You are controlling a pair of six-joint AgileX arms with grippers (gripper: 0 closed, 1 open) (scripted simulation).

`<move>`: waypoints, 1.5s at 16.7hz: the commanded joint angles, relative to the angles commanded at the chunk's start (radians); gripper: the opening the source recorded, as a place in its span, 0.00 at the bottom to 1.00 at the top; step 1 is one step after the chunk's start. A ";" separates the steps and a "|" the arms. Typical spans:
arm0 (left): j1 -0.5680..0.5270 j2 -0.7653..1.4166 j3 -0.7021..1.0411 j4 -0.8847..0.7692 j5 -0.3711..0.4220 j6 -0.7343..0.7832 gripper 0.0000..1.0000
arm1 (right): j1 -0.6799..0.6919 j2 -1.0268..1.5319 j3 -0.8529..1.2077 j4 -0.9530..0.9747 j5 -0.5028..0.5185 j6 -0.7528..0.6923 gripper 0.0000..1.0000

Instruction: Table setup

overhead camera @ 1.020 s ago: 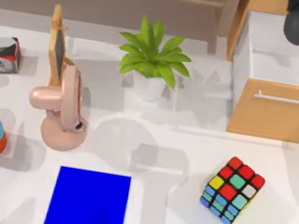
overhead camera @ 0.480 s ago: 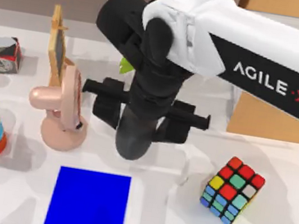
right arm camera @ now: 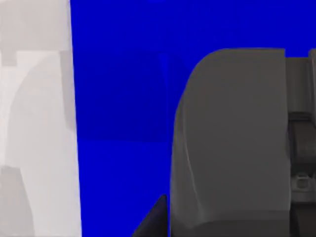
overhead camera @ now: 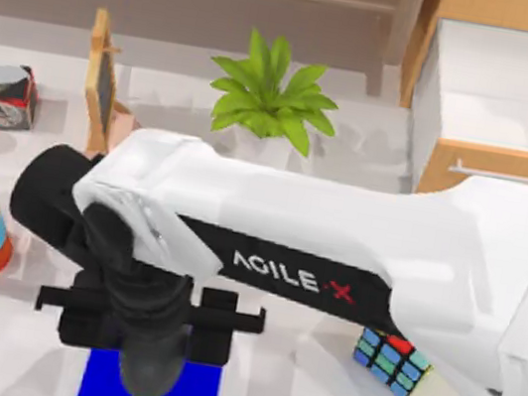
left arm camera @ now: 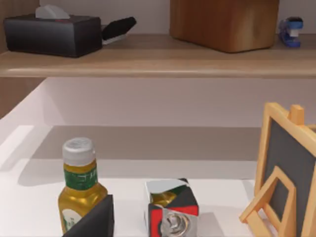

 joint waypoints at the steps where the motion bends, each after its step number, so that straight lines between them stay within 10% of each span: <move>1: 0.000 0.000 0.000 0.000 0.000 0.000 1.00 | 0.000 0.000 0.000 0.000 0.000 0.000 0.00; 25: 0.000 0.000 0.000 0.000 0.000 0.000 1.00 | 0.022 -0.021 -0.003 0.011 0.000 0.000 0.00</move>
